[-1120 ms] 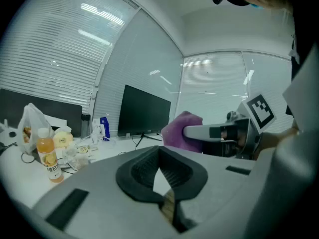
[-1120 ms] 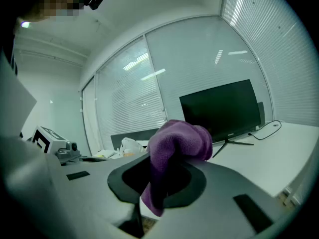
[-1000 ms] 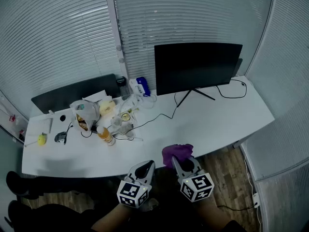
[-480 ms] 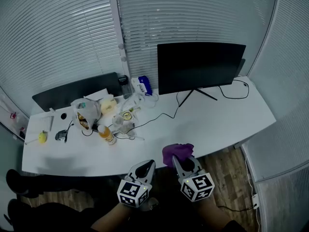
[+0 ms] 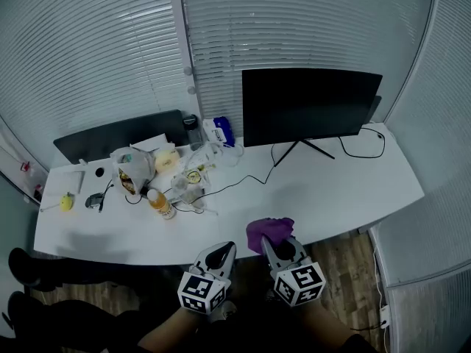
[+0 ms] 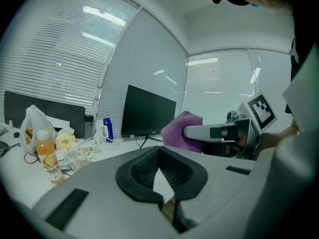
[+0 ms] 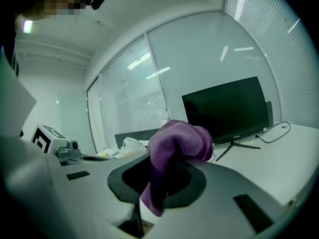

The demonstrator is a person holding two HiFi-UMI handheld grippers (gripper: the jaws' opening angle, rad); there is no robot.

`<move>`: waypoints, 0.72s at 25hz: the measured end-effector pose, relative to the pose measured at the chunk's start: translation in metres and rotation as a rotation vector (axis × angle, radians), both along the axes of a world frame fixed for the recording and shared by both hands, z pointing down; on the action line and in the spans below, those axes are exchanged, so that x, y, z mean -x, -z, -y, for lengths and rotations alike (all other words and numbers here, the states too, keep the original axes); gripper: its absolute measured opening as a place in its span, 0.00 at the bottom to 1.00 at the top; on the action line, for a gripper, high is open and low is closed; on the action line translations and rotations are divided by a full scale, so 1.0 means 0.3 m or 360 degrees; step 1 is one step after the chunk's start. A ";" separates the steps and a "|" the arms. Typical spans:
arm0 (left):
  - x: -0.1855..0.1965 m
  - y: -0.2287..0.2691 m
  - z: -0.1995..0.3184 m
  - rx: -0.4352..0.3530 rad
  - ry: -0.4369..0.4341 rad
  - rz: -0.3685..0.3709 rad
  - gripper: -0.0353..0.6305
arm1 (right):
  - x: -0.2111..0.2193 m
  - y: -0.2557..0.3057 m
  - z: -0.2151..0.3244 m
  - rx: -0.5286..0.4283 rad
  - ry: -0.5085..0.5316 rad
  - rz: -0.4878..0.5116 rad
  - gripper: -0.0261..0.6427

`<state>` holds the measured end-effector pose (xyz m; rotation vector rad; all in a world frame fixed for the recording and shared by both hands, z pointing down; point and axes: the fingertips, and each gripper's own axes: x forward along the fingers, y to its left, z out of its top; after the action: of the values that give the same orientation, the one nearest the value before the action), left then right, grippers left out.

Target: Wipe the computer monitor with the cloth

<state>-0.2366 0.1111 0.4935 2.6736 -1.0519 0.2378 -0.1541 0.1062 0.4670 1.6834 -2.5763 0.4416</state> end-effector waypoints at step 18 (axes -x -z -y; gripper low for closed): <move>-0.230 0.057 0.097 -0.0058 0.0209 0.0021 0.06 | -0.200 0.062 0.131 -0.0065 0.0224 -0.0009 0.13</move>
<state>-0.1676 0.0819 0.4764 2.6246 -1.2417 0.2126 -0.0940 0.0668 0.4483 1.4989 -2.6941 0.3793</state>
